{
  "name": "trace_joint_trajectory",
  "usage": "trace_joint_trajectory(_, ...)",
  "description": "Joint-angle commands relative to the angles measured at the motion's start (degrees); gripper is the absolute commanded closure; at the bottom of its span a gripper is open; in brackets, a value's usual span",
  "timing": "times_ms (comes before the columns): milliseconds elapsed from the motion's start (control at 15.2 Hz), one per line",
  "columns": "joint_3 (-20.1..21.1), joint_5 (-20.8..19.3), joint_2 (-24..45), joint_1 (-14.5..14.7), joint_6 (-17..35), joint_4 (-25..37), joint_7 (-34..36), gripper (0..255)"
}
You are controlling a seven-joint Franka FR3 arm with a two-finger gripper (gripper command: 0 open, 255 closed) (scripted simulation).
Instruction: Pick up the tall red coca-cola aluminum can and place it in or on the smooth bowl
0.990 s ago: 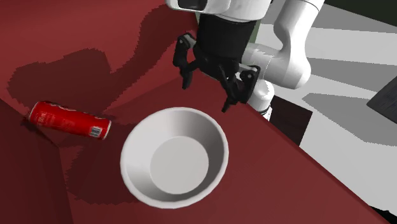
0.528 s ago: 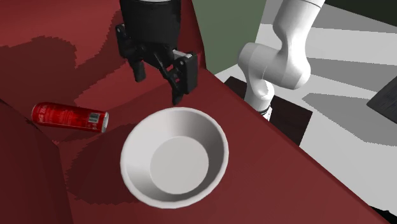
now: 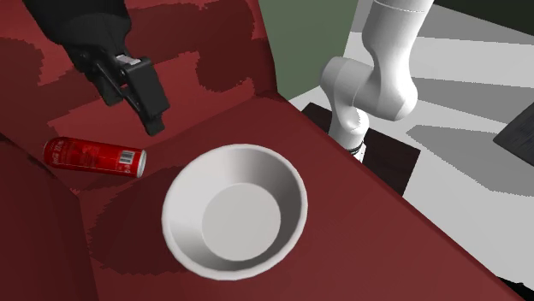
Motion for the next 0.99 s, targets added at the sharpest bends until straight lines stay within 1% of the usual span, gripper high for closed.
trace_joint_trajectory(0,-1.8,1.87,5.3,-0.89,-2.08,6.58,-2.52,0)
trace_joint_trajectory(132,-3.13,3.74,9.93,-1.96,-4.06,12.39,-4.52,0)
trace_joint_trajectory(594,-2.86,3.29,8.5,-1.85,1.78,5.18,-4.22,0)
trace_joint_trajectory(924,-2.85,3.26,8.42,-1.84,2.25,4.64,-4.2,0)
